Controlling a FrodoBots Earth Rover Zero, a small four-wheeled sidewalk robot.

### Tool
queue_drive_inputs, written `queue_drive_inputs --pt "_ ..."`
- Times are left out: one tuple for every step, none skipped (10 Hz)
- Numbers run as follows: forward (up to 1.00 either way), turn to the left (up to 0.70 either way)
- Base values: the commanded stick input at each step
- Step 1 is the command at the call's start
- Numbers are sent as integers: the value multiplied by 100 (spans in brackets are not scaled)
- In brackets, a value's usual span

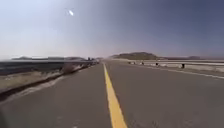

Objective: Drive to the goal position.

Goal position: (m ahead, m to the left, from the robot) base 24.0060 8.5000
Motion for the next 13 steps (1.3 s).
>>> queue_drive_inputs --pt "50 0" --pt "50 0" --pt "50 0" --pt "50 0" --pt "50 0" --pt "50 0" --pt "50 0" --pt "50 0" --pt "50 0" --pt "50 0" --pt "50 0" --pt "50 0" --pt "50 50"
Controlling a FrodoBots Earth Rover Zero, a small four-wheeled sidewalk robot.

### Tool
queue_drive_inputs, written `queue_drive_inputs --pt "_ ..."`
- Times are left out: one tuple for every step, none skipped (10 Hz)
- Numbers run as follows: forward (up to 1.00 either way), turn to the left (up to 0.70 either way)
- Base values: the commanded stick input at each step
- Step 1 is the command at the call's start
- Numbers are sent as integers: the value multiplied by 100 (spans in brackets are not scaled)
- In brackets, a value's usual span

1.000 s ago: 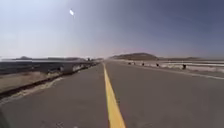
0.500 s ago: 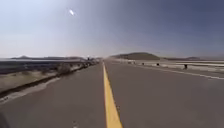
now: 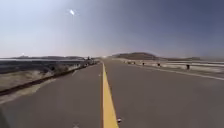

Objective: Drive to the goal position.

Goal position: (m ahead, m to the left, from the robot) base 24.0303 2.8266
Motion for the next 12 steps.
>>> queue_drive_inputs --pt "50 50" --pt "50 0" --pt "50 0" --pt "50 0" --pt "50 0" --pt "50 0" --pt "50 0" --pt "50 0" --pt "50 0" --pt "50 0" --pt "50 0" --pt "50 0"
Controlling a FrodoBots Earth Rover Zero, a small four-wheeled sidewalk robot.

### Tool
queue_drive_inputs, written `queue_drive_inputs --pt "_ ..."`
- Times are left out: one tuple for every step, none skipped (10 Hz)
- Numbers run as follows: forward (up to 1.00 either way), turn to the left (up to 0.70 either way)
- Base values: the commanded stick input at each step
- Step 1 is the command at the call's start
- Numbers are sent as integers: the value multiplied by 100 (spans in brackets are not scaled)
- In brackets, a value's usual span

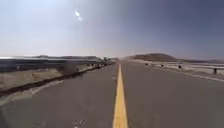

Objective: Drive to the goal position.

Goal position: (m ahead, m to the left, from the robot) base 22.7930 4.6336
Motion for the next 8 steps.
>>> queue_drive_inputs --pt "50 0" --pt "50 0" --pt "50 0" --pt "50 0" --pt "50 0" --pt "50 0" --pt "50 0" --pt "50 0"
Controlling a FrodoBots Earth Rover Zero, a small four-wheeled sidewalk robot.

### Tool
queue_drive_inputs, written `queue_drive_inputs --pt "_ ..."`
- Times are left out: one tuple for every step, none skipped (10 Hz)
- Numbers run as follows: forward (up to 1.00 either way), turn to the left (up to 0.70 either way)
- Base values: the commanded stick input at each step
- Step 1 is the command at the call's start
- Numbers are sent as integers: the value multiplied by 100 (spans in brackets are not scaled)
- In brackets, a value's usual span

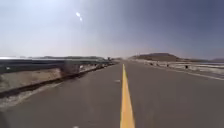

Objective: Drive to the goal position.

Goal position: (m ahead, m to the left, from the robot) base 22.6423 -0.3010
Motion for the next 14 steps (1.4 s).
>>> queue_drive_inputs --pt "50 0" --pt "50 0" --pt "50 0" --pt "50 0" --pt "50 0" --pt "50 0" --pt "50 0" --pt "50 0" --pt "50 0" --pt "50 0" --pt "50 0" --pt "50 0" --pt "50 0" --pt "50 0"
